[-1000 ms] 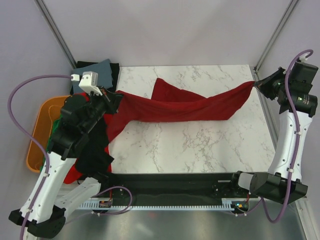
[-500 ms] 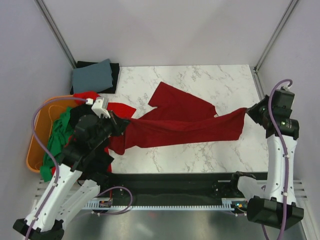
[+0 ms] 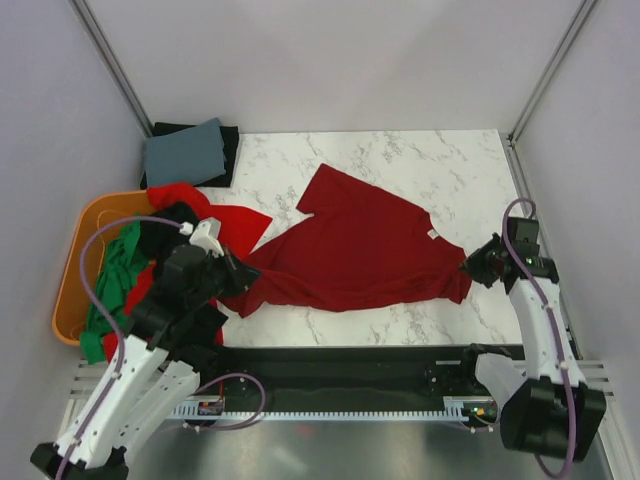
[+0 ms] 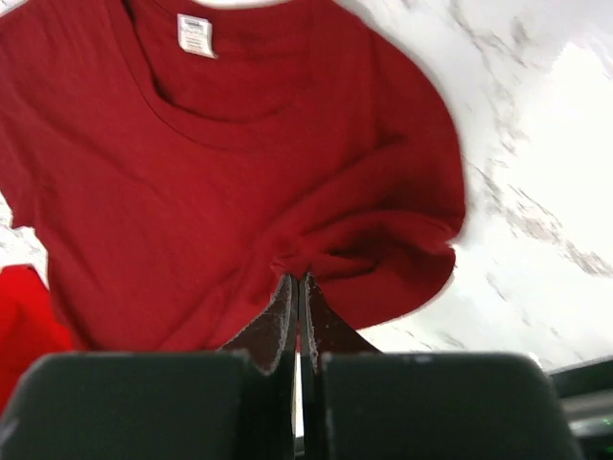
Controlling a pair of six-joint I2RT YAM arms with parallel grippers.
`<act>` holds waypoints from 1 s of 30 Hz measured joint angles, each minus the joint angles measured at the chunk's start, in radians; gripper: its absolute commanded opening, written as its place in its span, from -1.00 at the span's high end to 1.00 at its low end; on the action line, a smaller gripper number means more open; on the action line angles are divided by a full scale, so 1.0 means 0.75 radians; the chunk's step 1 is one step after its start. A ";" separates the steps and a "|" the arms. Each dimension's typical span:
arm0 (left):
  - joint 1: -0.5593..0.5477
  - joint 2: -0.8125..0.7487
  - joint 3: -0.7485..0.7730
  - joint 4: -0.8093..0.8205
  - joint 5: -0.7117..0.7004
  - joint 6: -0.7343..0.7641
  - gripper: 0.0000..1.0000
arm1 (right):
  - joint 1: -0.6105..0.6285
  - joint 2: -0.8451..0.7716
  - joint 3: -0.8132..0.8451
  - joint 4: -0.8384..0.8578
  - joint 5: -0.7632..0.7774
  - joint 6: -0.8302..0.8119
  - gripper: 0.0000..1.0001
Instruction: Fold and stack the t-shirts
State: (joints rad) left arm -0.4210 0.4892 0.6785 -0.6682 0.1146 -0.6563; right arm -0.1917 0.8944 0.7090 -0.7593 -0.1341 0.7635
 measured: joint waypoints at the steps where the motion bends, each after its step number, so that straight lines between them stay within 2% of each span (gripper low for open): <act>1: 0.000 0.086 0.008 0.023 -0.010 0.001 0.96 | 0.002 0.083 0.031 0.024 -0.007 0.002 1.00; 3: 0.001 0.273 0.052 0.062 -0.024 0.004 0.96 | 0.010 0.251 0.142 0.076 -0.024 -0.003 1.00; 7: 0.045 0.788 0.350 0.202 -0.016 0.031 0.96 | 0.018 0.718 0.640 0.104 -0.101 -0.046 1.00; 9: 0.106 1.053 0.612 0.209 0.045 0.033 0.96 | 0.021 0.978 1.025 0.090 -0.168 -0.084 1.00; 13: 0.236 1.546 1.337 0.266 0.210 0.025 0.96 | 0.011 1.385 1.851 0.009 -0.261 -0.133 1.00; 14: 0.256 1.631 1.527 0.270 0.241 0.024 0.96 | -0.001 1.421 1.995 0.017 -0.278 -0.131 1.00; 16: 0.277 1.744 1.828 0.298 0.298 0.021 0.96 | -0.051 1.389 2.139 0.021 -0.305 -0.110 1.00; 19: 0.276 1.755 2.086 0.370 0.389 0.022 0.96 | -0.183 1.145 2.062 0.128 -0.331 -0.067 1.00; 20: 0.273 1.723 2.088 0.409 0.409 0.023 0.96 | -0.220 1.057 1.997 0.159 -0.330 -0.064 1.00; 22: 0.268 1.575 1.964 0.503 0.451 0.036 0.96 | -0.273 0.843 1.853 0.214 -0.322 -0.072 1.00; 24: 0.266 1.378 1.719 0.602 0.466 0.054 0.96 | -0.261 0.650 1.723 0.267 -0.332 -0.092 1.00; 26: 0.270 1.135 1.388 0.717 0.469 0.065 0.95 | -0.229 0.489 1.556 0.334 -0.350 -0.112 1.00; 28: 0.282 0.948 1.097 0.781 0.452 0.071 0.74 | -0.209 0.354 1.380 0.394 -0.358 -0.127 1.00; 30: 0.293 0.768 0.783 0.861 0.418 0.074 0.17 | -0.182 0.233 1.137 0.448 -0.346 -0.137 1.00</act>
State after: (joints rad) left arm -0.2008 1.0653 1.2655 -0.0223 0.4282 -0.6006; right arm -0.3279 1.0691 1.5616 -0.4236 -0.3935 0.6605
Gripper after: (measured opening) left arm 0.191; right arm 0.007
